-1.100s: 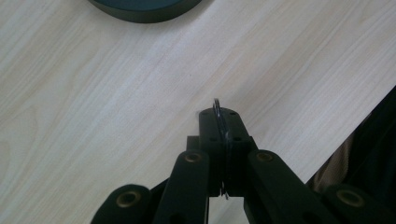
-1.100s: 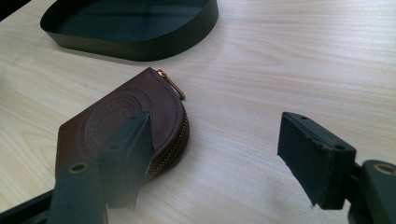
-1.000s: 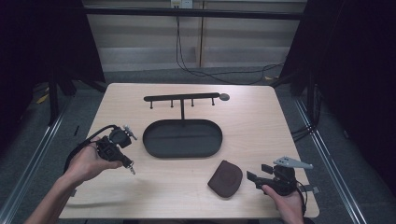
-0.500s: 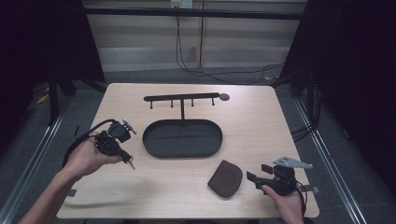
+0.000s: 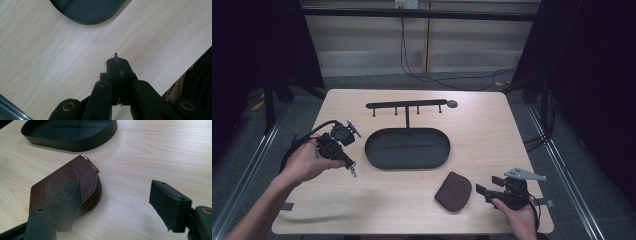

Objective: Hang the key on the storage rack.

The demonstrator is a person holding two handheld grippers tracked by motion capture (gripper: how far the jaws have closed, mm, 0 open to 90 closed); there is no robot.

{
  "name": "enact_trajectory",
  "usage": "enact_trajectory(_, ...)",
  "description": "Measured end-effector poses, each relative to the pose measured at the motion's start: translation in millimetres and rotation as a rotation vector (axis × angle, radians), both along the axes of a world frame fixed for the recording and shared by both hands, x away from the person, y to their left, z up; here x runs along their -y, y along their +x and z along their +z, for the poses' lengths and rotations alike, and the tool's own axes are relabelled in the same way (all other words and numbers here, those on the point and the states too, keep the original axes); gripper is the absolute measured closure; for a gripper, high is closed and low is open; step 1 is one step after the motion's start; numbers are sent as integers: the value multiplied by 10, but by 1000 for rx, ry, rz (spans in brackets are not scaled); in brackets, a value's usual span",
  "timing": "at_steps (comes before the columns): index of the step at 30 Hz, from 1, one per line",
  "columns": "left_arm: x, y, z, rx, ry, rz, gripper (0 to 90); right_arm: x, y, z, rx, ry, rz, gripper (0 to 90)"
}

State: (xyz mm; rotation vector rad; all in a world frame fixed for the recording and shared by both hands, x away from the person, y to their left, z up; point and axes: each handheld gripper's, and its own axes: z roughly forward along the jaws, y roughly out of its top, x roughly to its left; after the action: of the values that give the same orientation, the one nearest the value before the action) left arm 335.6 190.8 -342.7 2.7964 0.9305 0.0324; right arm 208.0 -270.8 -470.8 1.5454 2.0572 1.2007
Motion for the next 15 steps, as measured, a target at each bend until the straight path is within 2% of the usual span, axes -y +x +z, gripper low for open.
enact_trajectory(6,55,54,47,-10,10,-19,894,0,-2,-1,0,-1,2,257)
enact_trajectory(13,68,111,110,-8,11,-13,894,-3,-3,-1,-2,-1,4,256)
enact_trajectory(15,79,143,137,-7,27,-5,895,-3,-3,-1,-1,-2,4,255)
